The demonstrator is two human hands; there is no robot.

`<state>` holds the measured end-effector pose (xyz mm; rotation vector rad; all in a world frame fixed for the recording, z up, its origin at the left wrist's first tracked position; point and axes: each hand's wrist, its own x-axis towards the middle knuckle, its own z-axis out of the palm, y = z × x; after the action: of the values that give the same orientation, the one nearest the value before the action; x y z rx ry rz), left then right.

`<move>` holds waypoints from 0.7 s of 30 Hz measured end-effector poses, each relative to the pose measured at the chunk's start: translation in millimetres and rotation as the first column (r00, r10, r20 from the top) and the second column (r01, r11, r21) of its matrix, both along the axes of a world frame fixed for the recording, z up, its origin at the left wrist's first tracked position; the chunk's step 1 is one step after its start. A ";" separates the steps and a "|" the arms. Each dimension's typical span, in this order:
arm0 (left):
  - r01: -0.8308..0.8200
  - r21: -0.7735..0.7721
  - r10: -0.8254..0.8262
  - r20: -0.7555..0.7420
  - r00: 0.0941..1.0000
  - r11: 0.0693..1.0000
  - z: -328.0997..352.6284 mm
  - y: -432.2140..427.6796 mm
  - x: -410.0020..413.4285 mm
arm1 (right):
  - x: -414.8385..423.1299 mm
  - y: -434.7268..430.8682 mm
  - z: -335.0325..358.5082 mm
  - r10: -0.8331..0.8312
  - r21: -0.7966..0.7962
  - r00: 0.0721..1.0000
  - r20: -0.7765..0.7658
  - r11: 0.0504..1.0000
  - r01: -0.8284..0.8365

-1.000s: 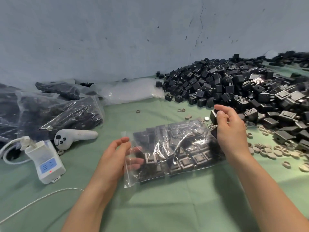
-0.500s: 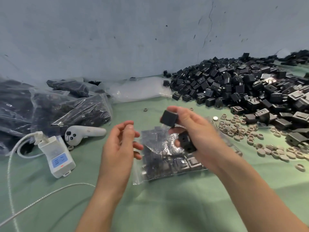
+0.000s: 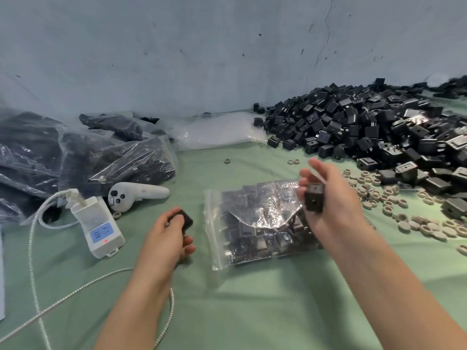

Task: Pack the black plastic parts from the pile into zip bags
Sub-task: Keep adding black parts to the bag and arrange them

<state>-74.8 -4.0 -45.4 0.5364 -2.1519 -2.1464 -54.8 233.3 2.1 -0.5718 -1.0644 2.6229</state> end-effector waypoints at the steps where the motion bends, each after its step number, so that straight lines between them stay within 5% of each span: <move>1: 0.045 0.006 -0.045 0.035 0.998 0.999 -1.8 1.1 0.0 | 1.3 8.6 0.6 -0.032 -0.121 0.999 -0.015 0.992 0.030; 4: 0.170 0.003 -0.170 0.056 0.984 0.985 -2.8 6.8 0.9 | 3.0 24.6 -0.5 -0.103 -0.398 0.995 -0.016 0.913 0.088; 7: 0.281 -0.014 -0.280 0.071 0.957 0.960 -1.1 10.5 3.2 | 3.7 29.1 0.1 -0.121 -0.489 0.992 -0.031 0.867 0.091; 12: 0.264 0.133 -0.269 0.016 0.963 0.955 4.8 16.7 6.0 | 2.8 25.6 -0.9 -0.102 -0.421 0.993 -0.055 0.904 0.070; 21: 0.391 0.067 -0.391 -0.006 0.920 0.918 3.8 21.5 11.3 | 0.1 16.7 -4.0 -0.033 -0.293 0.995 -0.096 0.956 0.004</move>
<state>-63.5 17.5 -41.6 0.1177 -2.3650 -2.4152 -54.8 250.0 -1.8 -0.4992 -0.6414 2.7792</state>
